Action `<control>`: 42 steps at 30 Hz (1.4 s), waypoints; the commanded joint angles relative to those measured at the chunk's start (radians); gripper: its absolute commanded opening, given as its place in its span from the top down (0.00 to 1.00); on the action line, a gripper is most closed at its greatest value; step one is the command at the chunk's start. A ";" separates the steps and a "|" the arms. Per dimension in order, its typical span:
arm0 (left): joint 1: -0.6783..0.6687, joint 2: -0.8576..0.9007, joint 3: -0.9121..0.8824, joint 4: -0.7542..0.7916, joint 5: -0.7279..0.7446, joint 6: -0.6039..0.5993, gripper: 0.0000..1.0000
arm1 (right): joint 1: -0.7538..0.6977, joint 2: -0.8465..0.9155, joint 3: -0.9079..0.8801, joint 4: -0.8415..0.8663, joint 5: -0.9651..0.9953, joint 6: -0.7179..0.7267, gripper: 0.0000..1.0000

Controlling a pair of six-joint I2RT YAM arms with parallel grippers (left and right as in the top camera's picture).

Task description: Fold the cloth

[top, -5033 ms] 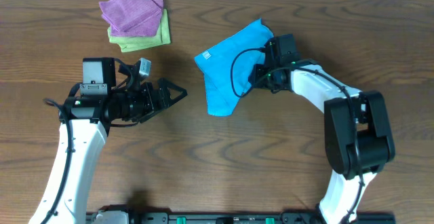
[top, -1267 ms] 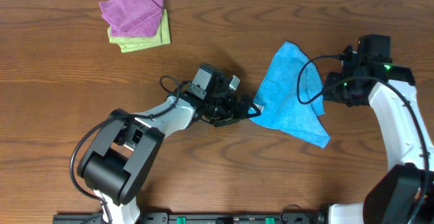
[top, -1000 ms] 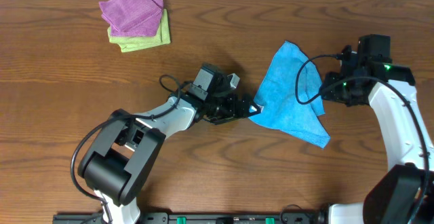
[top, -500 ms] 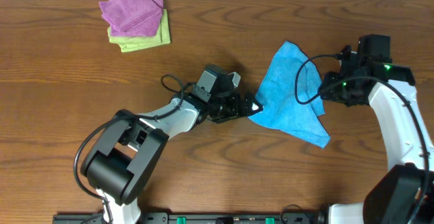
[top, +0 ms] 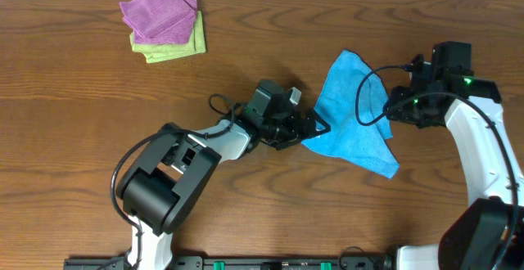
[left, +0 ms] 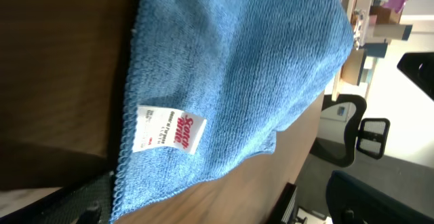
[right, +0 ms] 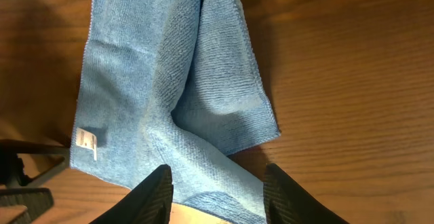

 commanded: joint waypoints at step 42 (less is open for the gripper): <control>0.487 -0.076 0.135 -0.419 0.172 0.407 0.94 | 0.077 -0.007 -0.266 0.072 -0.394 -0.027 0.49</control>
